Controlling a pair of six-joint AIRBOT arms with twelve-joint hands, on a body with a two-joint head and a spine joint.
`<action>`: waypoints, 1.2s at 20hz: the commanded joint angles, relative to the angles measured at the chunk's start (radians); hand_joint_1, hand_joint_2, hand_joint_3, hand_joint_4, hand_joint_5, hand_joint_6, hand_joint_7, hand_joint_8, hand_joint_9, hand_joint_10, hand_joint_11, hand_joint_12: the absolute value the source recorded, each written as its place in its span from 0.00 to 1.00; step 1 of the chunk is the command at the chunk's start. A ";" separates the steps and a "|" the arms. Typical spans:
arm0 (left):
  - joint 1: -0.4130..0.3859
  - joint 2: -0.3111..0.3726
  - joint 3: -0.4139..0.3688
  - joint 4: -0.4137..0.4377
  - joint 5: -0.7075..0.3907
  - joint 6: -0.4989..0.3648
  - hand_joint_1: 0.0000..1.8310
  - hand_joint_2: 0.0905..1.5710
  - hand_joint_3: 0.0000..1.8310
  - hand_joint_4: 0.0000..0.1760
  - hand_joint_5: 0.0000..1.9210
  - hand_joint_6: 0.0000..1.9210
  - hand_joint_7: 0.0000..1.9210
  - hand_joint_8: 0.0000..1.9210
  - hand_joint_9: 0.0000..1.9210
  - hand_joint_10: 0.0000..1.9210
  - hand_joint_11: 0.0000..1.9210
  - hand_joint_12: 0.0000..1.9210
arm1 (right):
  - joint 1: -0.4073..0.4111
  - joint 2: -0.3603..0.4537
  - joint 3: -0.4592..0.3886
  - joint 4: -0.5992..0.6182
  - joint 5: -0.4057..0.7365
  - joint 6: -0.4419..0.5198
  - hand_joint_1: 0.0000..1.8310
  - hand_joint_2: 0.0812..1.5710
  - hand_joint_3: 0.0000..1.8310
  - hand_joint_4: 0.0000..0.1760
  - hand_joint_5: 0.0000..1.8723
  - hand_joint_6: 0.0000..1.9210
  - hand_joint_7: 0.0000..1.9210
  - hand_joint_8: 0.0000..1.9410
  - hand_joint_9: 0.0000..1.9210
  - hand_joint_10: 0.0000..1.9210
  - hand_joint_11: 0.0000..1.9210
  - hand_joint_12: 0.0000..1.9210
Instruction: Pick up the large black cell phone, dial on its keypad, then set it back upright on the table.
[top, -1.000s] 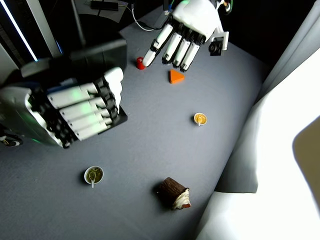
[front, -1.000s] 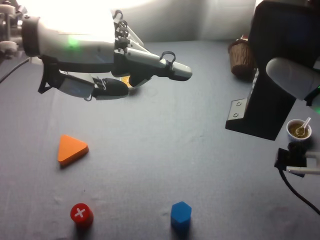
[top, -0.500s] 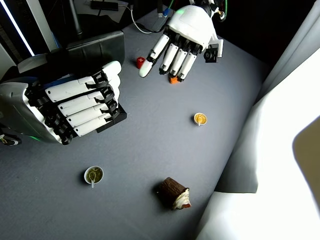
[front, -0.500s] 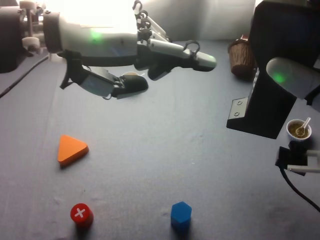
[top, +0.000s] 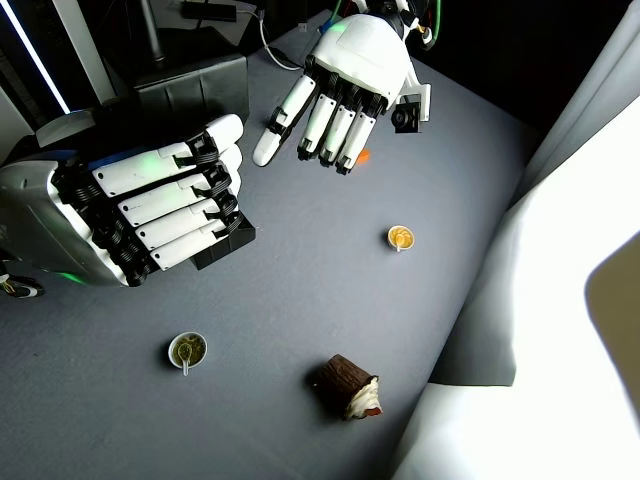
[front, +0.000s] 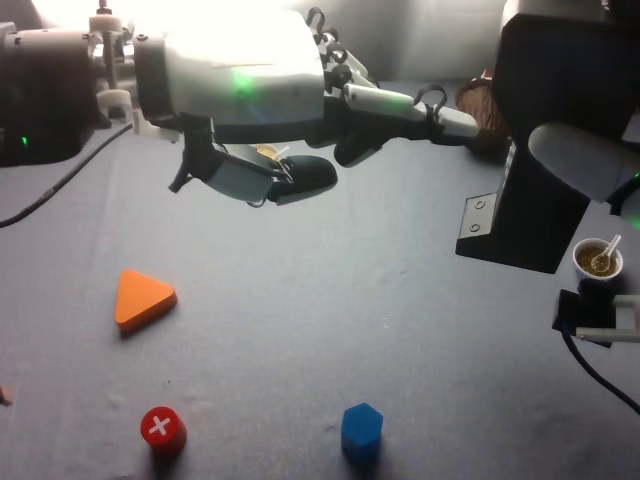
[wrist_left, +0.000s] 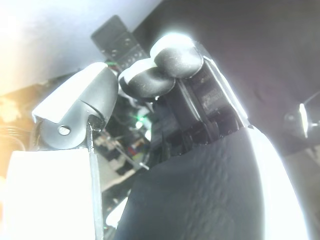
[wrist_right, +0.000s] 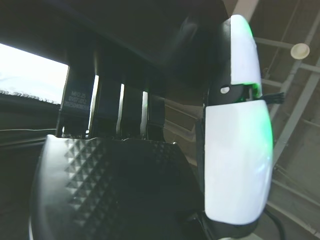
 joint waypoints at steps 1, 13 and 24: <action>-0.029 0.005 -0.009 -0.096 -0.045 0.012 0.72 0.63 0.31 0.35 0.10 0.00 0.34 0.89 0.47 1.00 0.42 1.00 | 0.010 0.005 0.005 -0.028 0.132 0.015 0.81 0.71 0.00 0.00 0.51 0.45 0.39 0.62 0.41 0.68 0.46 0.80; -0.019 0.019 -0.067 -0.132 -0.033 0.011 0.72 0.61 0.33 0.36 0.10 0.00 0.35 0.88 0.47 1.00 0.41 1.00 | 0.027 -0.008 0.007 -0.028 0.132 0.002 0.81 0.71 0.00 0.00 0.51 0.43 0.40 0.60 0.42 0.67 0.46 0.79; 0.003 0.019 0.130 -0.143 -0.109 -0.015 0.72 0.62 0.33 0.37 0.10 0.00 0.34 0.89 0.46 1.00 0.41 1.00 | 0.031 -0.010 0.011 -0.028 0.132 -0.004 0.81 0.70 0.00 0.00 0.51 0.44 0.41 0.58 0.43 0.64 0.47 0.79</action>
